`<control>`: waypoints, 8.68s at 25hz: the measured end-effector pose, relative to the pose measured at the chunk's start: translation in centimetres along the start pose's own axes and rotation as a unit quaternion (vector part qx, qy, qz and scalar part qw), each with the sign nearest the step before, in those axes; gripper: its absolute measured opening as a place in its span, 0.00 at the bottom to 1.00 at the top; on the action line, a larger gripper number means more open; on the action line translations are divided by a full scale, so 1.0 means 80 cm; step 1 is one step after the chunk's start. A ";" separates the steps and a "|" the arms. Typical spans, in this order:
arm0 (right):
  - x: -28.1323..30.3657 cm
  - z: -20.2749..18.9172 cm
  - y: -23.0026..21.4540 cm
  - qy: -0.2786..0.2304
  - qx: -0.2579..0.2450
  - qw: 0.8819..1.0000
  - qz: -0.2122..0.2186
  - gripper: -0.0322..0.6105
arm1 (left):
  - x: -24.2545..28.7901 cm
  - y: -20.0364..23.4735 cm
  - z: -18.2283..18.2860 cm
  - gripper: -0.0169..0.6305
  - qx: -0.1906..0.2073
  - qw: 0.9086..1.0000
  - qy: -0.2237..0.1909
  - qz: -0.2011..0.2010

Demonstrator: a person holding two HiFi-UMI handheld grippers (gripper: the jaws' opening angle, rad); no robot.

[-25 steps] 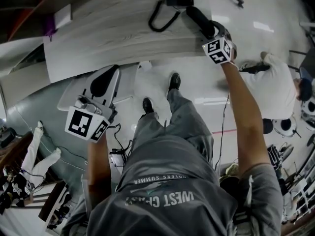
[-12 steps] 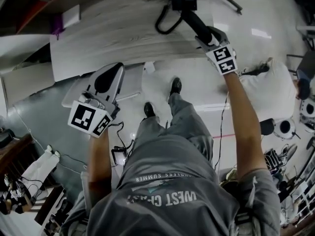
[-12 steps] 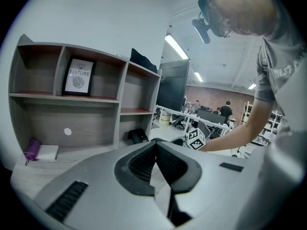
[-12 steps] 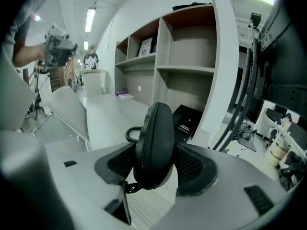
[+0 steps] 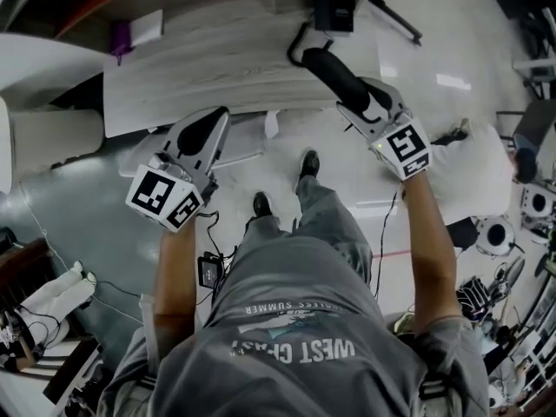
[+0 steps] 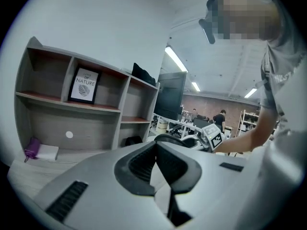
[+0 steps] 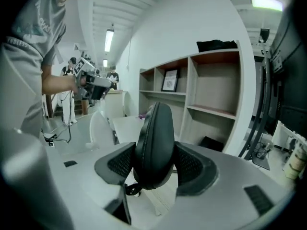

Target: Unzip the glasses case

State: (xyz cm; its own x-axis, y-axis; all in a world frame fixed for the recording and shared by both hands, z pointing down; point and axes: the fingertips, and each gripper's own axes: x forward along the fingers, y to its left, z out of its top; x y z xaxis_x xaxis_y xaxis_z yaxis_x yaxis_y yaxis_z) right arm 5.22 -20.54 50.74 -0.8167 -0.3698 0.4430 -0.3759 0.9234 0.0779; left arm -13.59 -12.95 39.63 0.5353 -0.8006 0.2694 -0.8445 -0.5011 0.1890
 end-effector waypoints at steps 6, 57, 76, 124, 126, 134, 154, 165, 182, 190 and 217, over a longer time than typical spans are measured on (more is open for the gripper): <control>-0.056 0.069 0.063 -0.058 -0.002 0.998 0.040 0.44 | -0.023 -0.026 0.005 0.02 -0.034 0.998 -0.028 -0.034; -0.186 0.233 0.352 -0.093 -0.023 0.985 0.144 0.44 | -0.222 -0.180 0.094 0.03 -0.146 0.876 -0.142 -0.438; -0.151 0.156 0.290 0.144 -0.195 0.969 -0.039 0.41 | -0.205 -0.214 0.072 0.03 -0.151 0.884 -0.074 -0.436; -0.075 0.157 0.271 0.158 -0.087 0.981 -0.069 0.43 | -0.097 -0.226 -0.001 0.02 0.023 0.968 -0.013 -0.248; -0.072 0.162 0.278 0.135 -0.118 0.982 -0.056 0.44 | -0.104 -0.222 0.007 0.02 -0.002 0.966 -0.022 -0.258; -0.075 0.171 0.291 0.063 -0.201 0.976 -0.048 0.49 | -0.117 -0.217 0.023 0.02 -0.085 0.952 -0.043 -0.289; -0.065 0.125 0.264 0.082 -0.170 0.982 -0.023 0.45 | -0.072 -0.242 -0.013 0.04 -0.089 0.945 0.012 -0.313; -0.035 0.030 0.159 0.117 -0.118 0.986 -0.020 0.45 | -0.011 -0.168 -0.033 0.07 -0.118 0.963 0.032 -0.239; 0.064 -0.145 -0.017 0.186 -0.117 0.975 -0.014 0.46 | 0.045 -0.102 -0.081 0.07 -0.177 0.974 0.048 -0.132; 0.115 -0.196 -0.067 0.200 -0.157 0.967 -0.013 0.46 | 0.063 -0.056 -0.101 0.07 -0.200 0.973 0.055 -0.099; 0.148 -0.253 -0.054 0.241 -0.318 0.917 0.017 0.52 | 0.048 -0.031 -0.094 0.07 -0.202 0.974 0.058 -0.087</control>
State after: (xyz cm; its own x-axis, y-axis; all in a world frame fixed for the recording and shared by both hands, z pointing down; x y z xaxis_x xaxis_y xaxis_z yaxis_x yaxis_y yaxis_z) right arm 6.01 -26.81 73.71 -0.4777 -0.3930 0.7857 0.1026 0.8633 0.4942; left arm -9.33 -12.30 47.27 0.6873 -0.6612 0.3007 -0.6784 -0.4364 0.5911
